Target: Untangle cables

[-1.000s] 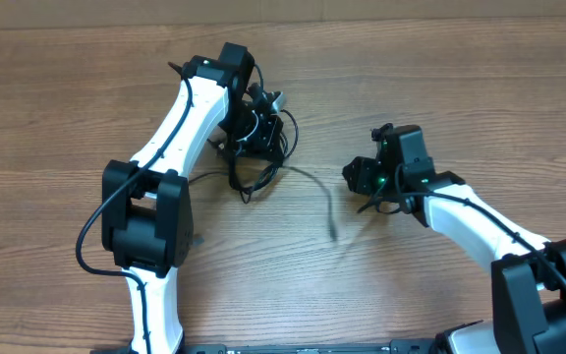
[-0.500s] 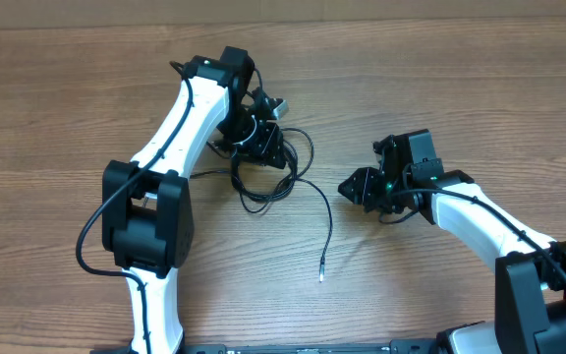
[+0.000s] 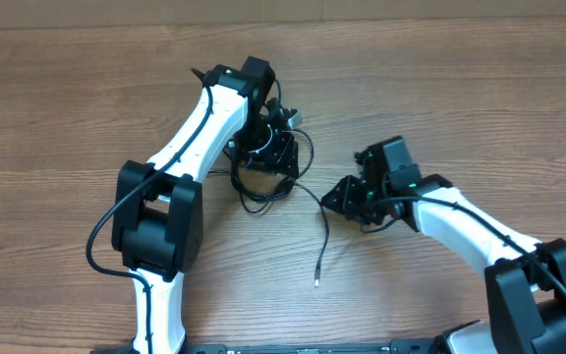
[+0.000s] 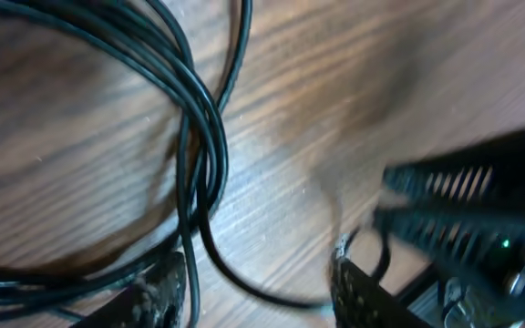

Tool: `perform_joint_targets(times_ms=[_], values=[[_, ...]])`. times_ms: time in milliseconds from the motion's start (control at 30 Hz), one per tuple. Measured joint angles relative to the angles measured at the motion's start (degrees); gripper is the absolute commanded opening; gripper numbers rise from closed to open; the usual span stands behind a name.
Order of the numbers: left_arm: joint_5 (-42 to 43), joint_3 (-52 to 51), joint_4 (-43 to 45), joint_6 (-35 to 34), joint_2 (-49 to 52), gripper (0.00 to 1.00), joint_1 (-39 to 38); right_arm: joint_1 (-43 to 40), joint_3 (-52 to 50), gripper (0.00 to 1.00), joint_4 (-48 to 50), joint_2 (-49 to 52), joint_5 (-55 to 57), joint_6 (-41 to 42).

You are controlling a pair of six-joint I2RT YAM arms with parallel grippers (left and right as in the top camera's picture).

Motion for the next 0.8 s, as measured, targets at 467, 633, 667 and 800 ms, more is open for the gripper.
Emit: perform_joint_targets(times_ms=[467, 633, 667, 800], values=[[-4.48, -2.23, 0.15, -7.5, 0.0, 0.68, -0.55, 10.23, -0.07, 0.43, 5.16, 0.0, 0.44, 3.8], [-9.6, -4.57, -2.36, -8.37, 0.0, 0.7, -0.55, 11.63, -0.07, 0.47, 5.68, 0.0, 0.72, 3.98], [-10.69, -4.59, -2.84, -8.39, 0.0, 0.7, -0.55, 11.78, -0.04, 0.47, 5.86, 0.0, 0.74, 3.98], [-14.84, -4.61, -3.45, -8.46, 0.0, 0.7, -0.55, 11.91, -0.04, 0.47, 6.03, 0.0, 0.79, 3.98]])
